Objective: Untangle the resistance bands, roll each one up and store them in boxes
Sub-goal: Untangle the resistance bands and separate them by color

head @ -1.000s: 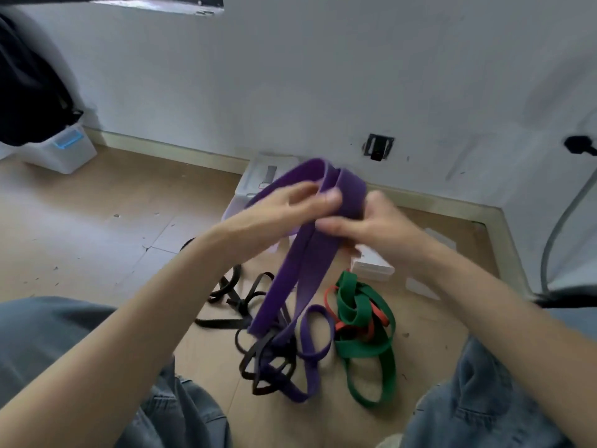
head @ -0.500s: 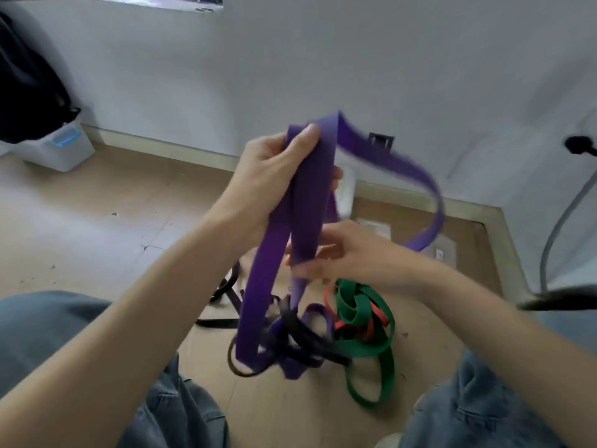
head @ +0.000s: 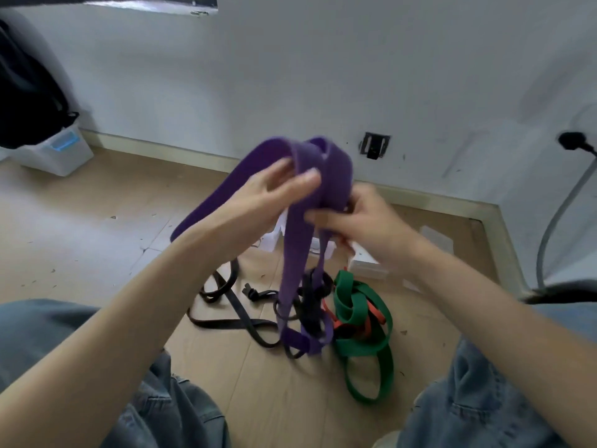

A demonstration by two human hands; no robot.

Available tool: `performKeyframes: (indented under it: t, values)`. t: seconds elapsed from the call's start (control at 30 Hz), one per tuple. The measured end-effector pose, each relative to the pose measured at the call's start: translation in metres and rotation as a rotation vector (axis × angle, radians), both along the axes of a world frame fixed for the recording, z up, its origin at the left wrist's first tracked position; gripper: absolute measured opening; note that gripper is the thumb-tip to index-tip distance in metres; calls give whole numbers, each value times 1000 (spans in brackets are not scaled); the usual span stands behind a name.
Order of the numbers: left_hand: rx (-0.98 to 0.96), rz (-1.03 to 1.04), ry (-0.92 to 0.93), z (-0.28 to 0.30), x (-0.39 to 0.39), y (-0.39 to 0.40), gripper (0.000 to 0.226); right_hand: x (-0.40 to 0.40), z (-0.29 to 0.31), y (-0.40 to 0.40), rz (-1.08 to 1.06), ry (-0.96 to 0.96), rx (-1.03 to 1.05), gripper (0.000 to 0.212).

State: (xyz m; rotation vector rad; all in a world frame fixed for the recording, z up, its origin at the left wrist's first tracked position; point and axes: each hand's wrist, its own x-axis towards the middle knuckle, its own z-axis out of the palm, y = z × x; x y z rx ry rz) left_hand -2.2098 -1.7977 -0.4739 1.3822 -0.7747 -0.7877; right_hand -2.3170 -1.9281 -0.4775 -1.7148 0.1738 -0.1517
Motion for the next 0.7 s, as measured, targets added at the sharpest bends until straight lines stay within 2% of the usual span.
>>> performKeyframes:
  t: [0.03,0.1,0.17,0.2,0.27,0.3,0.33,0.4,0.47,0.57,0.63,0.7]
  values:
    - [119,-108,-94,-8,-5,3,25,2,6,-6,-32,-65,109,4]
    - [280,-220,-145,-23,-22,3,34,6,17,-14,-72,-156,277,8]
    - [174,-124,-157,-17,-33,-1,18,6,20,-19,-80,-189,335,15]
    - [77,-35,-184,-7,-30,-2,11,8,21,-23,-33,-184,349,19]
    - [-95,106,-201,21,-14,1,3,7,24,-33,164,-82,311,41]
    - [-150,133,-196,34,-5,4,9,6,27,-35,265,17,225,47]
    - [-153,151,-185,40,0,6,14,3,25,-35,352,111,87,43]
    - [-9,186,-237,32,0,3,19,-2,8,-27,454,236,-238,35]
    - [117,169,-286,18,-7,-3,17,-3,-7,-17,370,287,-342,28]
    - [26,184,-132,16,1,3,14,-7,-11,-26,312,377,-327,14]
    - [-39,263,-91,22,12,12,9,-10,-12,-38,302,561,-524,4]
    - [-50,334,-151,25,16,14,16,-14,-22,-44,248,754,-824,3]
